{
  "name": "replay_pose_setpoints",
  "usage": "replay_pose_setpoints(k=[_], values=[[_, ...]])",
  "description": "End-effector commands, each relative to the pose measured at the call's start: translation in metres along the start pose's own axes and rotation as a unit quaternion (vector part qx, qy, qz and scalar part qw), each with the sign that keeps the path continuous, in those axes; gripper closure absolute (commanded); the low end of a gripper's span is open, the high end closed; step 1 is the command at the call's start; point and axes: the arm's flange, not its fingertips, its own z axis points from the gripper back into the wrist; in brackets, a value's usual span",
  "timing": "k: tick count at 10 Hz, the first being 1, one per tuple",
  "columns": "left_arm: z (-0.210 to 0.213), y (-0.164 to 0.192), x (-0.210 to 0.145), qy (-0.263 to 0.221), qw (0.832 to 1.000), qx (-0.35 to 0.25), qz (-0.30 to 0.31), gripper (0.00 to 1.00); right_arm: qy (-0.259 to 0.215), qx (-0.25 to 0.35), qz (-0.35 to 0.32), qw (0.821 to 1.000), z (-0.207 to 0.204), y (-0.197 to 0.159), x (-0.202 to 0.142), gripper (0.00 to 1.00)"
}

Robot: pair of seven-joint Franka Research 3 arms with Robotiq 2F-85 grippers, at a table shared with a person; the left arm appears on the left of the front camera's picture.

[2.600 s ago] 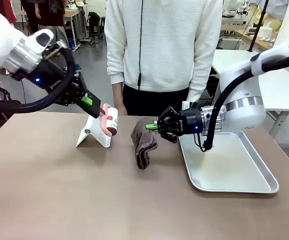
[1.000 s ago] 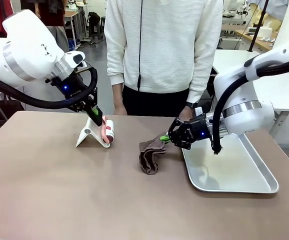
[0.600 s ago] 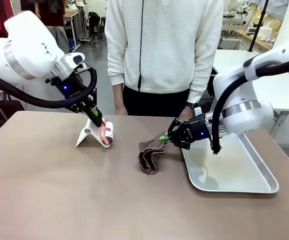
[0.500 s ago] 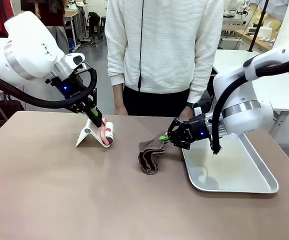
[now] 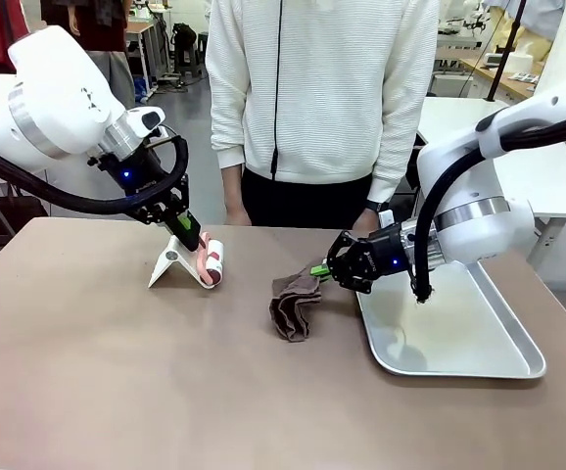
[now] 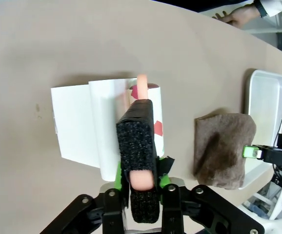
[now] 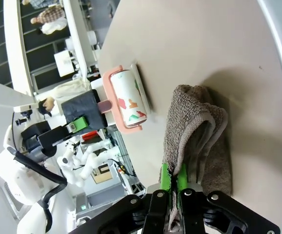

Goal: Clean the surface of the table.
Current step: Return the Lint Roller and towel to their original positions.

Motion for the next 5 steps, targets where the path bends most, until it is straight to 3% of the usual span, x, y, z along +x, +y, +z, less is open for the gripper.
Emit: replay_pose_setpoints(k=[1,2,4,5], values=[[0.003,0.005,0.003,0.005,1.000,0.004,-0.007,0.00,0.007,-0.001,-0.012,1.000,-0.004,0.005,0.004,0.40],[0.006,0.005,0.003,0.003,1.000,0.003,-0.009,0.00,0.008,-0.004,-0.013,1.000,-0.004,0.005,0.004,0.00],[0.013,0.010,0.003,-0.007,1.000,-0.001,-0.003,0.00,0.006,-0.007,-0.006,1.000,-0.001,0.008,0.003,0.00],[0.017,0.015,0.004,-0.010,1.000,-0.001,0.002,0.00,0.004,-0.010,-0.005,1.000,0.002,0.009,0.003,0.20]])
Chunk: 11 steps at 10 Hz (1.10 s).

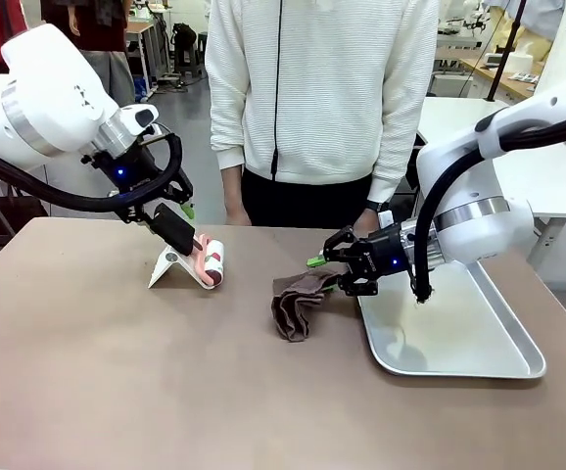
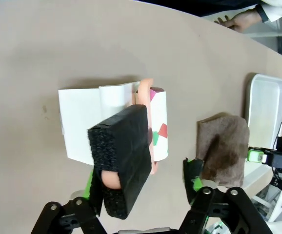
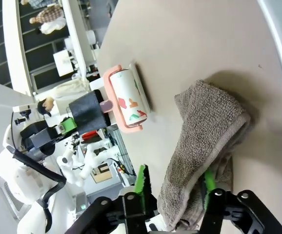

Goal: Clean the surface of the table.
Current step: Return the Lint Roller and towel to their original positions.

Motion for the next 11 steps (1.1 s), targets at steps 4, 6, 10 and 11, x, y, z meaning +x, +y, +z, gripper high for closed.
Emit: replay_pose_setpoints(k=[4,6,10,11], values=[[0.056,0.034,-0.030,-0.014,1.000,-0.021,-0.010,0.00,0.021,-0.033,-0.006,0.999,0.027,0.017,-0.005,0.00],[0.099,0.051,-0.070,-0.016,0.997,-0.069,-0.018,0.00,0.034,-0.023,-0.003,0.999,0.055,0.019,-0.014,0.00],[0.153,0.084,-0.145,-0.039,0.976,-0.208,-0.057,0.00,0.024,0.088,0.013,0.996,0.104,0.005,-0.051,0.00],[0.161,0.091,-0.161,-0.042,0.968,-0.238,-0.062,0.00,0.040,0.109,0.012,0.993,0.112,0.000,-0.063,0.00]])
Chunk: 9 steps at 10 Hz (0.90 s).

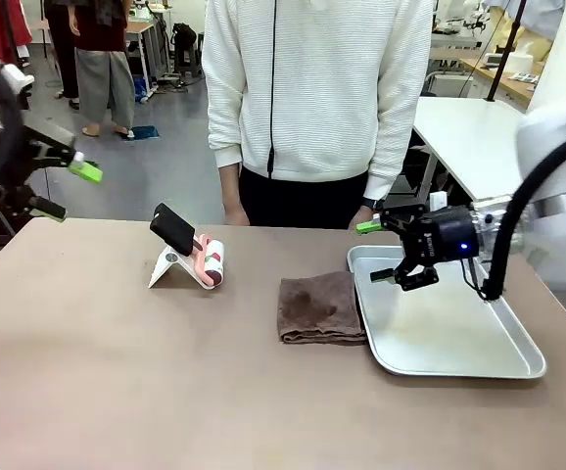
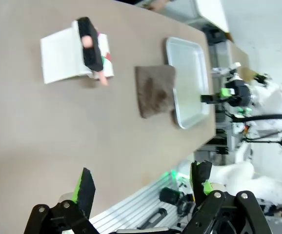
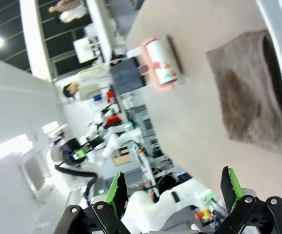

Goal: Clean the surface of the table.
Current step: Return the Lint Roller and towel to their original positions.

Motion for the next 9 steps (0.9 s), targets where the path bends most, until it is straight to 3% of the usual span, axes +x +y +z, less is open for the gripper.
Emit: replay_pose_setpoints(k=[1,5,9], values=[[0.016,0.013,-0.028,0.002,0.997,-0.075,-0.017,0.00,0.034,0.056,0.018,0.998,0.012,-0.013,-0.026,0.00],[0.038,0.046,-0.072,-0.002,0.981,-0.195,0.010,0.00,0.137,0.190,0.067,0.970,0.047,-0.033,-0.071,0.00],[0.008,0.077,-0.060,0.080,0.968,-0.237,-0.014,0.00,0.080,0.207,0.110,0.969,0.098,-0.033,-0.094,0.00]])
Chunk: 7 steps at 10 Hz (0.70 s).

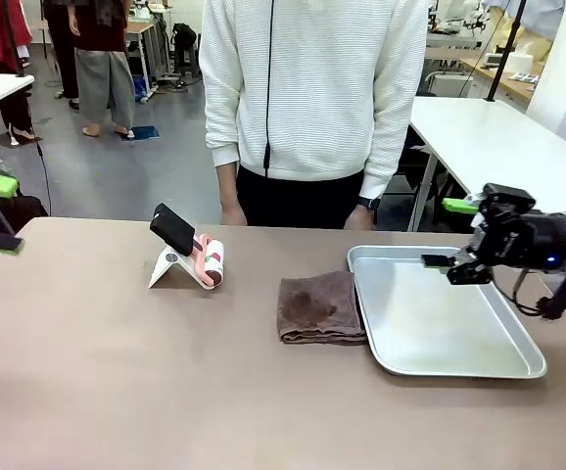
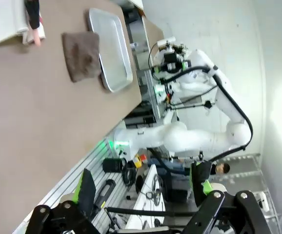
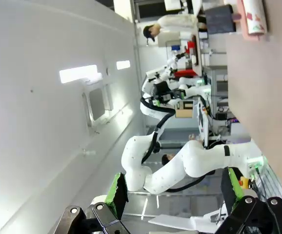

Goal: Clean the surface of the table.
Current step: Return the Lint Roller and towel to their original positions.

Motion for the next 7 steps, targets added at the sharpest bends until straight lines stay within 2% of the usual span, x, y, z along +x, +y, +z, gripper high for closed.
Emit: replay_pose_setpoints(k=[1,2,4,5,7], values=[[-0.018,0.021,0.010,0.025,1.000,-0.015,-0.005,0.00,-0.013,-0.029,0.032,0.999,-0.005,0.016,-0.080,0.00],[-0.022,0.025,0.015,0.037,0.999,-0.030,-0.004,0.00,-0.029,-0.051,0.037,0.998,-0.005,0.032,-0.091,0.00],[-0.029,0.029,0.022,0.020,0.999,-0.035,-0.009,0.00,-0.062,-0.093,0.038,0.993,-0.011,0.041,-0.093,0.00],[-0.029,0.031,0.012,0.039,0.999,-0.017,0.008,0.00,-0.023,-0.035,0.046,0.998,0.020,0.044,-0.009,0.00],[-0.029,0.031,0.012,0.039,0.999,-0.017,0.008,0.00,-0.023,-0.035,0.046,0.998,0.020,0.044,-0.009,0.00]])
